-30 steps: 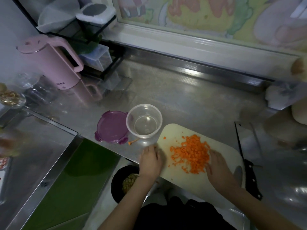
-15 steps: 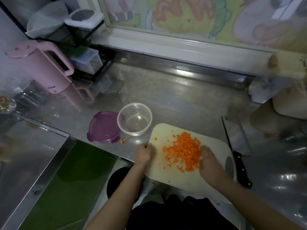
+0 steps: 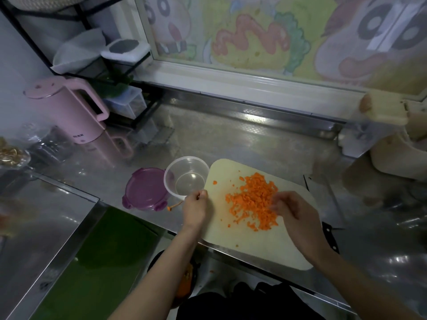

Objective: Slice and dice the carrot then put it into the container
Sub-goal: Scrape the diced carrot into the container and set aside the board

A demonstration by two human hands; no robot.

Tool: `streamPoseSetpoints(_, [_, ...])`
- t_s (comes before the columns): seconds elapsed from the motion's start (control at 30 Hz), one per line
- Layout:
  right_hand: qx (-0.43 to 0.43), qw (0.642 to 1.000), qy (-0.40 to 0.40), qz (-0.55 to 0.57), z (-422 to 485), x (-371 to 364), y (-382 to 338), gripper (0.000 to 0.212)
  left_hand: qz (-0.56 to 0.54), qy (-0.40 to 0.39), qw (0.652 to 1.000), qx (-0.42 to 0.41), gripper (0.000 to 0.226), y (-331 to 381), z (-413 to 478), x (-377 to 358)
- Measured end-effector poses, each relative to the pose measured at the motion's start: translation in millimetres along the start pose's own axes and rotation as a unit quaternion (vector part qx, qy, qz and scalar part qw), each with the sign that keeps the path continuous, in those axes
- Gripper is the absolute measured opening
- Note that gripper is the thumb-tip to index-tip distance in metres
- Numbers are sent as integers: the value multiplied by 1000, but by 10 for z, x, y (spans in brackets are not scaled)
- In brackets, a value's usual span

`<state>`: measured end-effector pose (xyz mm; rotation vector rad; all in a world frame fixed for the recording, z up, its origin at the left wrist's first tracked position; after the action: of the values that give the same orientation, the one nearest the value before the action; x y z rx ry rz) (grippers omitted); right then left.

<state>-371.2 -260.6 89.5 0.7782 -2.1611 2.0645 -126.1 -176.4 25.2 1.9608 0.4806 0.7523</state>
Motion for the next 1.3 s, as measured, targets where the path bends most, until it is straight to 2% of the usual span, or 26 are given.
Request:
streamPoseSetpoints(0.07, [4, 997, -52, 53, -89, -105, -153, 19, -28, 12, 1000, 5, 28, 114, 7, 64])
streamPoseSetpoints(0.17, [38, 988, -148, 18, -310, -340, -283, 17, -83, 52, 995, -6, 33, 277, 75, 205])
streamPoseSetpoints(0.23, [-29, 978, -204, 25, -433, -550, -118, 15, -111, 89, 990, -5, 35, 340, 145, 327])
streamPoseSetpoints(0.3, [-151, 953, -236, 112, -501, -749, 140, 11, -140, 116, 983, 4, 35, 375, 197, 410])
streamPoseSetpoints(0.33, [-203, 934, -233, 178, -487, -815, 221, 19, -153, 126, 980, 4, 36, 391, 219, 443])
streamPoseSetpoints(0.4, [-253, 890, -206, 319, -352, -909, 246, 35, -171, 148, 974, -6, 37, 427, 245, 515])
streamPoseSetpoints(0.5, [-250, 836, -139, 468, -67, -908, 73, 21, -166, 166, 972, -15, 35, 401, 287, 577])
streamPoseSetpoints(0.57, [-237, 824, -97, 506, 115, -898, 47, 19, -163, 170, 972, -16, 33, 354, 309, 569])
streamPoseSetpoints(0.7, [-237, 857, -60, 454, 305, -904, 110, 16, -157, 151, 976, -17, 31, 350, 323, 515])
streamPoseSetpoints(0.77, [-221, 874, -49, 429, 406, -843, 86, 13, -123, 126, 983, -45, 31, 441, 289, 483])
streamPoseSetpoints(0.93, [-192, 893, -8, 408, 624, -662, -24, 12, 108, 62, 985, -117, 34, 287, 328, 380])
streamPoseSetpoints(1.03, [-178, 893, -7, 413, 728, -643, -53, 18, 286, -8, 948, -142, 25, 57, 366, 197])
streamPoseSetpoints(1.17, [-174, 890, -7, 421, 841, -677, -27, 19, 340, -50, 921, -182, 21, 4, 211, 12])
streamPoseSetpoints(1.3, [-166, 900, -26, 402, 905, -765, -23, 23, 420, -99, 876, -217, 25, 57, 5, -213])
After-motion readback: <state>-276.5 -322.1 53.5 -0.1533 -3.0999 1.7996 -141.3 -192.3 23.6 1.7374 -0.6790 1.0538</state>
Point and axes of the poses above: each hand's wrist, its own z-axis towards the middle knuckle, its own x-axis out of the back of the hand, y = z × x, the point moved 10 cm from there along z, towards the middle knuckle, and after that the axes turned 2 degrees about -z, right-handed, at the moved point
